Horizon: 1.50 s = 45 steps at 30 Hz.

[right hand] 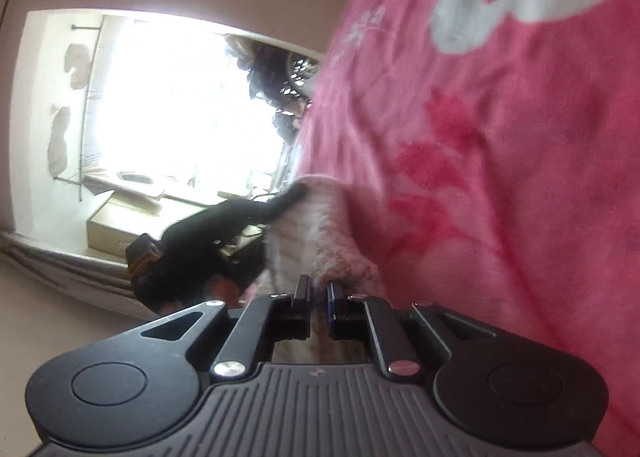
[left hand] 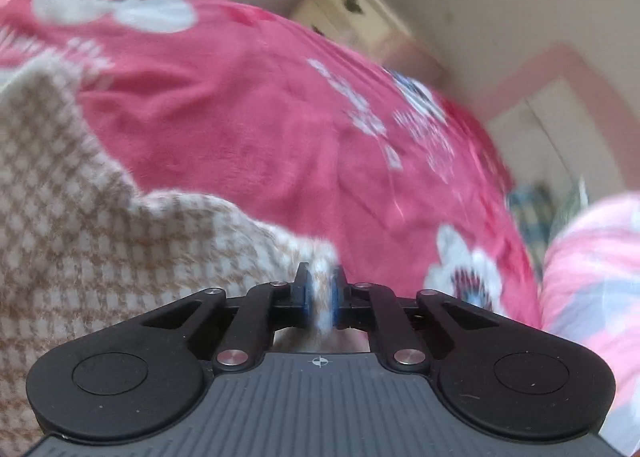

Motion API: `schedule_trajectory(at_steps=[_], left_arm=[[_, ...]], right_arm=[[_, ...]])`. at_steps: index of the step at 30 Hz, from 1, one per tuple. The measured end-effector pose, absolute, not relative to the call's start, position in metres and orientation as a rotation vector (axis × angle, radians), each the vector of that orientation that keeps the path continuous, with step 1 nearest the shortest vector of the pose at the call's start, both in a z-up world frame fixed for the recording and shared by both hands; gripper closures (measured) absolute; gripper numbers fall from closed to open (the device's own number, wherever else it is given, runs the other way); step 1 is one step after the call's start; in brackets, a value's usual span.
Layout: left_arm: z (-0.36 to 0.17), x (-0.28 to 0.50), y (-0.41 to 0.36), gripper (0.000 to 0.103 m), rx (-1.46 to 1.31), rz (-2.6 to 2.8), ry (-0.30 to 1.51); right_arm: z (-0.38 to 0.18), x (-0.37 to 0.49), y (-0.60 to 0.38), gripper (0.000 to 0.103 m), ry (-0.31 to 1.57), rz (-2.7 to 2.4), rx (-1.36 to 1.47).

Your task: Fold clothes

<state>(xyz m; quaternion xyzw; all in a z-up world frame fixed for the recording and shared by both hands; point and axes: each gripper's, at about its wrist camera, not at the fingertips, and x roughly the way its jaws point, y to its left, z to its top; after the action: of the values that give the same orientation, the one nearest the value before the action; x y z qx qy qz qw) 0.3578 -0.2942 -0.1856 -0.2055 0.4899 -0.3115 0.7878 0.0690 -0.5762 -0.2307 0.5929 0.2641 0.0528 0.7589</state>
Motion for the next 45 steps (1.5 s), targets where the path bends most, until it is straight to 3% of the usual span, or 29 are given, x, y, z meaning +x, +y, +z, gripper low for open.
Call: schedule_trajectory(at_steps=[5,8,10,13,17,21,29,35,37,39,41,43,45], left_arm=[[-0.207,0.364,-0.290,0.089,-0.491,-0.592,1.120],[-0.190,0.362,-0.275,0.076,-0.526,-0.609,1.103],[-0.168,0.358,-0.263,0.066,-0.479,-0.648,1.062],[-0.131,0.343,-0.228,0.057,-0.432,-0.728,1.018],[-0.094,0.299,-0.158,0.041,-0.362,-0.782,0.966],[-0.098,0.254,-0.093,0.037,-0.316,-0.758,1.001],[-0.146,0.194,-0.039,0.039,-0.189,-0.677,1.037],[-0.170,0.176,-0.045,0.052,-0.186,-0.704,1.045],[-0.174,0.173,-0.046,0.062,-0.195,-0.694,1.037],[-0.179,0.172,-0.043,0.080,-0.250,-0.673,1.046],[-0.180,0.172,-0.037,0.089,-0.328,-0.647,1.062],[-0.171,0.175,-0.032,0.091,-0.388,-0.633,1.067],[-0.157,0.183,-0.030,0.092,-0.428,-0.638,1.061]], right_arm=[[-0.250,0.066,-0.575,0.096,0.596,0.044,1.328],[-0.241,0.067,-0.578,0.091,0.645,0.054,1.332],[-0.232,0.062,-0.580,0.084,0.664,0.051,1.317],[-0.212,0.046,-0.578,0.059,0.664,0.025,1.258],[-0.185,0.041,-0.559,0.059,0.710,0.059,1.153],[-0.173,0.041,-0.519,0.058,0.785,0.161,1.144],[-0.180,0.049,-0.414,0.056,1.021,0.346,1.160],[-0.196,0.055,-0.372,0.056,1.084,0.328,1.212],[-0.201,0.061,-0.370,0.058,1.074,0.313,1.211],[-0.206,0.067,-0.368,0.065,1.071,0.300,1.216],[-0.209,0.069,-0.366,0.074,1.065,0.294,1.225],[-0.208,0.068,-0.368,0.088,1.058,0.288,1.210],[-0.204,0.070,-0.369,0.091,1.038,0.298,1.210]])
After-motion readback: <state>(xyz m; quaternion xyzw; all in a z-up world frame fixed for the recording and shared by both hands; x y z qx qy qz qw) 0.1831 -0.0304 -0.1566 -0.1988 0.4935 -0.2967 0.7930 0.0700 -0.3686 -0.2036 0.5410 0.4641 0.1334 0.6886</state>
